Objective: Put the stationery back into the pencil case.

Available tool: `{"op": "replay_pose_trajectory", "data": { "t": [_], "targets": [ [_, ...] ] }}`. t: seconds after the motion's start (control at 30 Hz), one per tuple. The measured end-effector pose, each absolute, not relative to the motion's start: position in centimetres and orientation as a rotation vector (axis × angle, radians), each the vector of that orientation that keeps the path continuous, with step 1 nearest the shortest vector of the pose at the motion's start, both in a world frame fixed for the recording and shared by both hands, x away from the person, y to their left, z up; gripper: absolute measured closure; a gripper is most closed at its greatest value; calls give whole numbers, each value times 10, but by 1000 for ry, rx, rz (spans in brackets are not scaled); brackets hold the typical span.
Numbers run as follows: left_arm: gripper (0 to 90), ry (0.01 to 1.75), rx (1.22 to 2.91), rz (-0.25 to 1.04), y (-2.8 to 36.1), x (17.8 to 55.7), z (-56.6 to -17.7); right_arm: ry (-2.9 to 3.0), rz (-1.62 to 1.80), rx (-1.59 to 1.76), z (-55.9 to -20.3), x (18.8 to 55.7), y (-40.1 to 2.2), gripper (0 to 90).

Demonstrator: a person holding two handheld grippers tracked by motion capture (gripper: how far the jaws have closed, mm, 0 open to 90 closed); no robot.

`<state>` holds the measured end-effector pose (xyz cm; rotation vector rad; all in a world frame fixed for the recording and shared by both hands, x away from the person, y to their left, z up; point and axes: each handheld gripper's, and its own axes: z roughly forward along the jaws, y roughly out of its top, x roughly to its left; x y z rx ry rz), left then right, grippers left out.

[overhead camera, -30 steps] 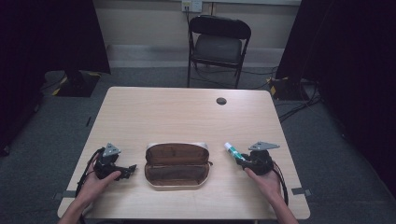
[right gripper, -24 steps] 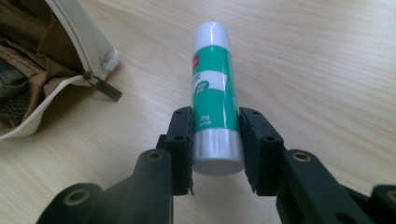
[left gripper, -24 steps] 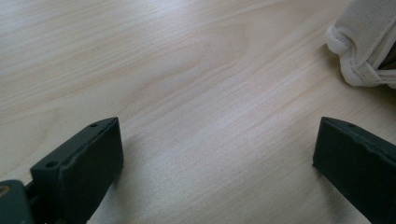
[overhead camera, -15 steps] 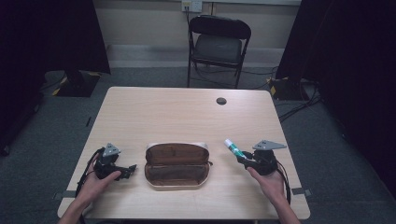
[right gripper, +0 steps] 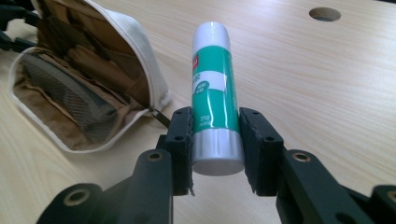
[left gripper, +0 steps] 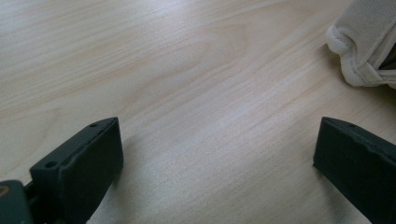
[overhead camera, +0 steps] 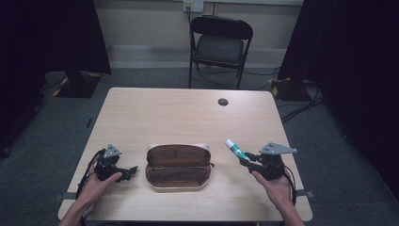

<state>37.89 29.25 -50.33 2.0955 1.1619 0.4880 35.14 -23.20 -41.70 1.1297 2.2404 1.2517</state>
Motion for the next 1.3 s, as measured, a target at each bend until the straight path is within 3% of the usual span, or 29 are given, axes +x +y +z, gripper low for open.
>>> {"op": "replay_pose_trajectory", "data": {
  "t": [0.77, 1.3],
  "targets": [
    [0, 1158, 2103, 487, 292, 379, -503, 2294, 1396, 902, -370, 314, -202, 665],
    [0, 1158, 2102, 488, 292, 379, -503, 2405, 1403, 775, -377, 309, -165, 665]
  ]
}}
